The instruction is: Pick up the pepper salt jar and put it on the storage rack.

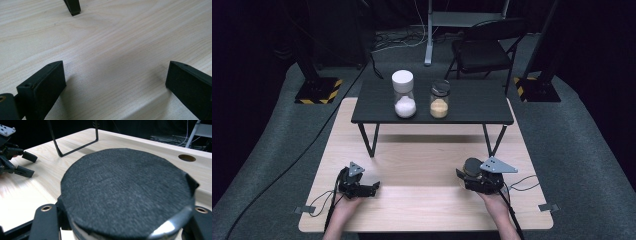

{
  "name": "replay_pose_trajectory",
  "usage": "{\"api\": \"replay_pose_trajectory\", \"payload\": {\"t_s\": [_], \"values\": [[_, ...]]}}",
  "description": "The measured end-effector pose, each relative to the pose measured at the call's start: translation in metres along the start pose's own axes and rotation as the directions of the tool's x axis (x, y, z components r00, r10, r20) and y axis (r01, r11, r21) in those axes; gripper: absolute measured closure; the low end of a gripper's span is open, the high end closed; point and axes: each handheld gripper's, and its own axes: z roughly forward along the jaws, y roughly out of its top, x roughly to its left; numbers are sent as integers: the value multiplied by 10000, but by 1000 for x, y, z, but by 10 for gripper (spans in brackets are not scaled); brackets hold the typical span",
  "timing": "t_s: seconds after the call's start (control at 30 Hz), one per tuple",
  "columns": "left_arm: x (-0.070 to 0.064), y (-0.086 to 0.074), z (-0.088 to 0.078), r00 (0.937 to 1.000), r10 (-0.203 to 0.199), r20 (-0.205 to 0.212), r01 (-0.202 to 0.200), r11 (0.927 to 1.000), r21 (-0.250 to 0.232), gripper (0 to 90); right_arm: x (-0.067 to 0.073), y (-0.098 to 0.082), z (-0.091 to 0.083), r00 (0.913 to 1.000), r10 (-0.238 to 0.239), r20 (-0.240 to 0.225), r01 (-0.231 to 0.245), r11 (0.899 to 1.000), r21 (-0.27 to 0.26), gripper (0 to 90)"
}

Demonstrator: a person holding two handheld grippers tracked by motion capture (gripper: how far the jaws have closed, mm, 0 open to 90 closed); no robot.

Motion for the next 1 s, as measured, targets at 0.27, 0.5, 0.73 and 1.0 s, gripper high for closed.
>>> {"api": "replay_pose_trajectory", "payload": {"t_s": [0.27, 0.5, 0.73, 1.0], "values": [[0, 0, 0, 10000, -3, 0, 3, 10000, -3, 24, 0, 13, 0, 10000, -42, 27, 42, 9999, 110, 305], [0, 0, 0, 10000, -2, 0, 2, 10000, -2, 24, -4, 25, -2, 9999, 149, -8, -149, 9997, 177, 306], [0, 0, 0, 10000, -1, 0, 1, 10000, -2, 24, -7, 40, -4, 9998, 209, 30, -209, 9995, 218, 306], [0, 0, 0, 10000, -2, 0, 2, 10000, -4, 24, -11, 57, -5, 9995, 269, 181, -275, 9991, 312, 306]]}}
